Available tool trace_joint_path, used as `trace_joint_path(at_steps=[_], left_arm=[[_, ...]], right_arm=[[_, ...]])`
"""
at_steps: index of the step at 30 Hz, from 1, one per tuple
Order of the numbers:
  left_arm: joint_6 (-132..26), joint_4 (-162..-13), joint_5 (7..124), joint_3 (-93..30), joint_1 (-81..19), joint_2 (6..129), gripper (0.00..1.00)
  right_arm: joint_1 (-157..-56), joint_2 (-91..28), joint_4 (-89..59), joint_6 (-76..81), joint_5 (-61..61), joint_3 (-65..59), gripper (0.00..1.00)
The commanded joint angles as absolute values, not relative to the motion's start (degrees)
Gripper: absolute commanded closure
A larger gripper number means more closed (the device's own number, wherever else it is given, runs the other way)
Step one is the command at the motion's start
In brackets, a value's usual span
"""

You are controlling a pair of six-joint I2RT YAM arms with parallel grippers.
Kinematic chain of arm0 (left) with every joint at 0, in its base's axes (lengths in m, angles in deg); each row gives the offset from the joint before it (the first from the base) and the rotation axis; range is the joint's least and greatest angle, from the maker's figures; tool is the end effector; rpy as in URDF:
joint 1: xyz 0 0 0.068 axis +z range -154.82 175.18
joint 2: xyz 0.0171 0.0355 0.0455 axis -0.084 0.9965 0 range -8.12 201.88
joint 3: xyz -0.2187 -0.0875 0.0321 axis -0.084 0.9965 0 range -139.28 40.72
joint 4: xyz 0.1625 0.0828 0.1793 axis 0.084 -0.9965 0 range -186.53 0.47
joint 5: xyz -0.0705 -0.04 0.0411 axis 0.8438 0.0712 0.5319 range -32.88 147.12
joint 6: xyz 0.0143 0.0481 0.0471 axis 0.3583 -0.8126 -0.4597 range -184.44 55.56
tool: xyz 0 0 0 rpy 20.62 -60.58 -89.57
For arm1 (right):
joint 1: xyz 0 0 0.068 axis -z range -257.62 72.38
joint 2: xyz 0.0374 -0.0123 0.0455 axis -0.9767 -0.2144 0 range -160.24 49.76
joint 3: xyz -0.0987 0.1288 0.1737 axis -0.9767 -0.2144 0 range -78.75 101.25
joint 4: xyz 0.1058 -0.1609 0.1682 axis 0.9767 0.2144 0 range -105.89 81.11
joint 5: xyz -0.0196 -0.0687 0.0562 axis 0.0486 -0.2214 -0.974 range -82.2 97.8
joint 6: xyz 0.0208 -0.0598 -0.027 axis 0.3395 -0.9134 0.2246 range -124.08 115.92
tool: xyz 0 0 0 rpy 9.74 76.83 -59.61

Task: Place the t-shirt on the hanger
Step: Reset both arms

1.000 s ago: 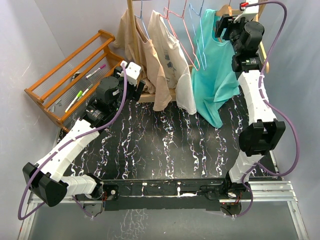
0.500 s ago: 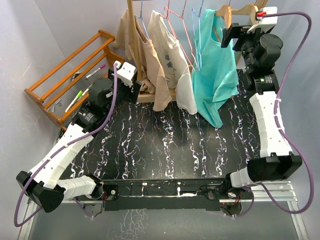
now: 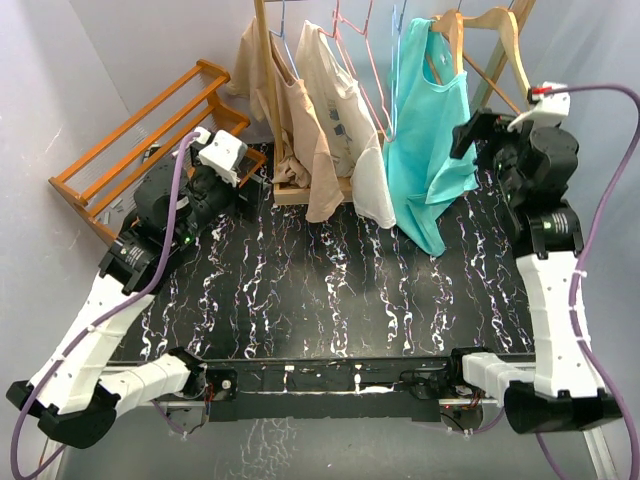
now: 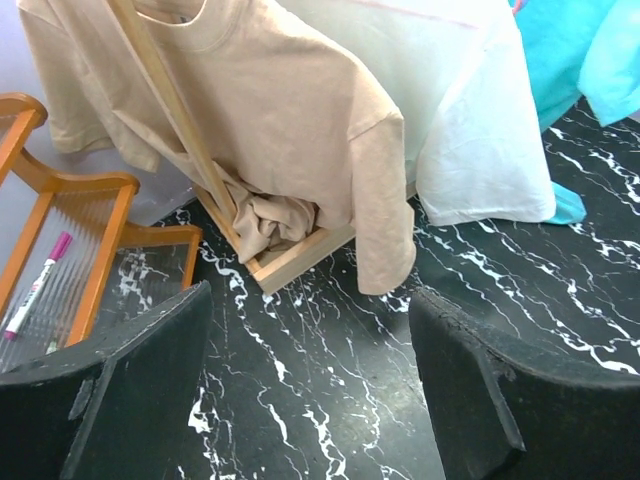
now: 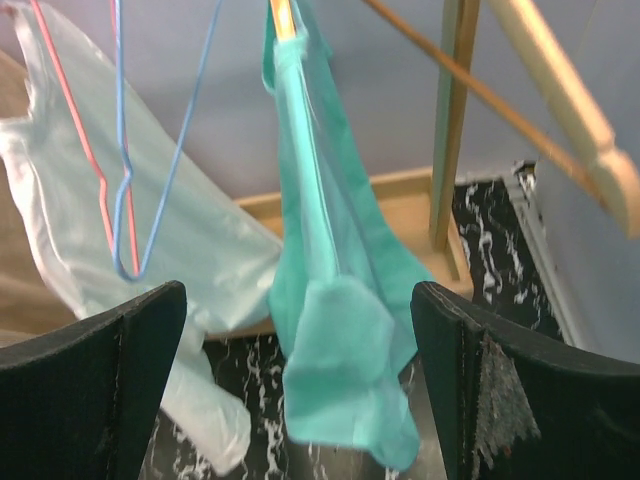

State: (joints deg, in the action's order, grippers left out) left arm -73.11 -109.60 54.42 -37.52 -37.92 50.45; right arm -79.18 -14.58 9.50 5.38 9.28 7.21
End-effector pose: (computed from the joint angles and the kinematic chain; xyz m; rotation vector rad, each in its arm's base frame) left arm 0.1988 -0.1264 0.4436 0.5305 1.4941 -0.2965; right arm 0.2507 0.0054 0.4538 0.1325 1.6327 0.1262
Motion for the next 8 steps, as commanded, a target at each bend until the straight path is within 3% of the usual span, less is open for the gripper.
trace_joint_path(at_steps=[1,8], left_arm=[[-71.0,-115.3,57.3,-39.9,-37.6,49.0,0.22],[-69.5,-115.9,55.5,-38.7,-37.7,49.0,0.22]], right_arm=[[-78.9,-7.3,12.7,12.3,11.9,0.5,0.02],[-78.9,-2.0,14.7,17.0,17.5,-4.3,0.02]])
